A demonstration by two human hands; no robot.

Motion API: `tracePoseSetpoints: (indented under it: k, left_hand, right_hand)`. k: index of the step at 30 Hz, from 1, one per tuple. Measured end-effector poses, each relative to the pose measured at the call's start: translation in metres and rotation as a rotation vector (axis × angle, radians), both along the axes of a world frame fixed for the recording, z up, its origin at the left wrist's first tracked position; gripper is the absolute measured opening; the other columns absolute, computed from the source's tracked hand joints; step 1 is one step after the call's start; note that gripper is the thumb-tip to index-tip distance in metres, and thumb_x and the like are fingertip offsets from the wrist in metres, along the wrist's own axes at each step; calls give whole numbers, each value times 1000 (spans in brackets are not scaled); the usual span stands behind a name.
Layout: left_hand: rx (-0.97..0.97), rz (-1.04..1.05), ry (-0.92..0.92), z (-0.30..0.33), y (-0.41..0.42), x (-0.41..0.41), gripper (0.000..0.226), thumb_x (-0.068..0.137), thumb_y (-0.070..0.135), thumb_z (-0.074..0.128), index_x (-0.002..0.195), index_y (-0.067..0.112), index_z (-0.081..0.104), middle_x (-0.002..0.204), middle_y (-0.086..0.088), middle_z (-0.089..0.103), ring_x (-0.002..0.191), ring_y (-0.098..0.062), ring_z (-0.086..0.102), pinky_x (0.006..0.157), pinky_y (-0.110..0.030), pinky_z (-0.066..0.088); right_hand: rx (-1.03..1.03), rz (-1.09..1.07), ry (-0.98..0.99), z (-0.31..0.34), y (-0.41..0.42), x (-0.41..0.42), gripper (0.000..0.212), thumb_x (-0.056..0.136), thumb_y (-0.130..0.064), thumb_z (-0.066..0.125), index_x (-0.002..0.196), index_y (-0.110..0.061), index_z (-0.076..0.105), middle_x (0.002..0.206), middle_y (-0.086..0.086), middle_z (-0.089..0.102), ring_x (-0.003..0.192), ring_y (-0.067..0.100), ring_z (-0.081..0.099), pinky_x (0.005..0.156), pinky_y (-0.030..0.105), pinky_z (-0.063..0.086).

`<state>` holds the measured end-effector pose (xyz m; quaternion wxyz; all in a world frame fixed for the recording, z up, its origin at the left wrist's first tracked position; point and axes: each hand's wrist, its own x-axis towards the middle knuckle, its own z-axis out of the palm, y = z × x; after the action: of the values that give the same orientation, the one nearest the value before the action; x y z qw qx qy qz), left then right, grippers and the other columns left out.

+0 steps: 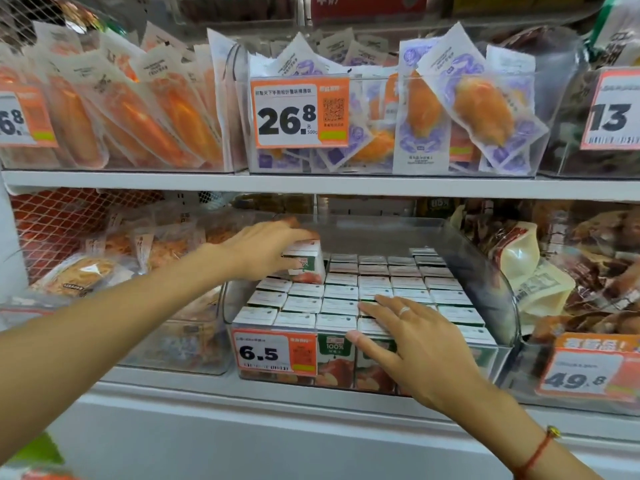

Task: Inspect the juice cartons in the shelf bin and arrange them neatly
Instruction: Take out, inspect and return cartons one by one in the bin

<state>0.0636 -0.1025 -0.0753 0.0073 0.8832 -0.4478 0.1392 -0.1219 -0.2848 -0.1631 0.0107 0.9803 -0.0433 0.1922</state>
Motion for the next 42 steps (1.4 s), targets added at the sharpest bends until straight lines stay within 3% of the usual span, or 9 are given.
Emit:
tracePoseSetpoints:
  k: [4,9,14,18,23,27,30,35,42]
  left_hand:
    - [59,-57,71,2,-11,5,52,99,31,55,148,27,40,148,2,47,131,-22,47,98,-33,40]
    - [14,-60,212,-14,-22,15,48,100,24,54,146,23,43,151,3,44,139,-19,41,111,-34,36]
    - [83,-30,306,-32,-21,22,47,102,20,47,148,24,40,154,3,40,132,-23,45,102,-33,37]
    - [100,-9,344,-38,-19,24,43,105,24,39,148,29,40,155,5,38,141,-19,37,111,-35,33]
    - [71,2,393,-39,-21,27,41,105,21,37,143,32,46,152,7,42,140,-17,39,110,-32,34]
    - [6,56,410,-32,-30,33,35,104,25,41,135,33,55,148,8,48,135,-17,44,108,-32,33]
    - [-81,102,387,-31,-44,41,40,102,25,47,142,25,47,149,-1,44,132,-22,45,102,-30,36]
    - [13,215,335,-38,-73,58,55,100,15,52,151,21,32,157,-6,33,141,-28,35,114,-35,32]
    - [48,233,296,-48,-85,74,50,97,4,51,144,18,42,143,-9,49,126,-29,51,102,-36,46]
  right_hand:
    - [-2,-9,-1,-1,0,0,80,83,-80,4,143,-42,41,148,-14,45,135,8,39,109,25,29]
    - [14,-7,-9,-1,0,0,81,82,-80,4,142,-41,42,148,-13,45,136,9,40,109,27,32]
    - [21,-12,-3,0,2,0,84,80,-81,2,143,-42,40,149,-13,44,137,9,38,110,26,32]
    - [15,-18,0,0,2,-1,84,80,-81,1,143,-43,39,149,-14,43,137,8,38,109,26,32]
    - [65,47,68,6,-2,-1,83,80,-81,6,145,-40,37,151,-11,41,137,11,36,111,29,29]
    - [165,113,57,18,-17,-2,76,83,-78,11,133,-39,53,136,-15,55,120,8,51,95,25,38]
    - [124,63,40,14,-22,-4,77,82,-76,5,136,-44,49,142,-18,49,128,6,44,101,24,34]
    - [90,37,-6,9,-20,-2,76,82,-79,-3,135,-51,44,141,-23,47,128,3,44,99,23,37]
    - [65,5,-79,4,-19,0,72,81,-78,-1,125,-53,51,129,-28,53,116,-2,50,77,19,37]
